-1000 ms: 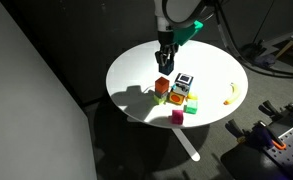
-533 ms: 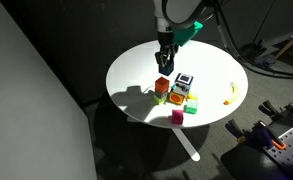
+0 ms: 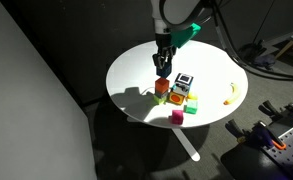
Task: Pick up the blue block and put it on the orange block
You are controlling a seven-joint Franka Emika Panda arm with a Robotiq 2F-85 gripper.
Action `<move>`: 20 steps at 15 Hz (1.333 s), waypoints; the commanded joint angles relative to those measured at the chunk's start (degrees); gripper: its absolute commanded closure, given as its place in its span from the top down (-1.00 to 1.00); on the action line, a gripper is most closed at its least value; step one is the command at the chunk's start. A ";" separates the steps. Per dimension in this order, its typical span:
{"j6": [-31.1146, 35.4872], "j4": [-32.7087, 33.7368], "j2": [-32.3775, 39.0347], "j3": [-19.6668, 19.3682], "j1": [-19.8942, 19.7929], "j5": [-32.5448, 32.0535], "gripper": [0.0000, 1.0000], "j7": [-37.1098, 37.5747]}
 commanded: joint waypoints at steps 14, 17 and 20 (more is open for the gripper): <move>0.01 5.72 6.43 0.76 0.07 2.79 -0.35 -0.82; -0.25 6.37 7.17 0.81 0.41 2.72 -0.35 -0.52; -0.30 6.53 7.30 0.60 0.71 2.27 -0.35 -0.22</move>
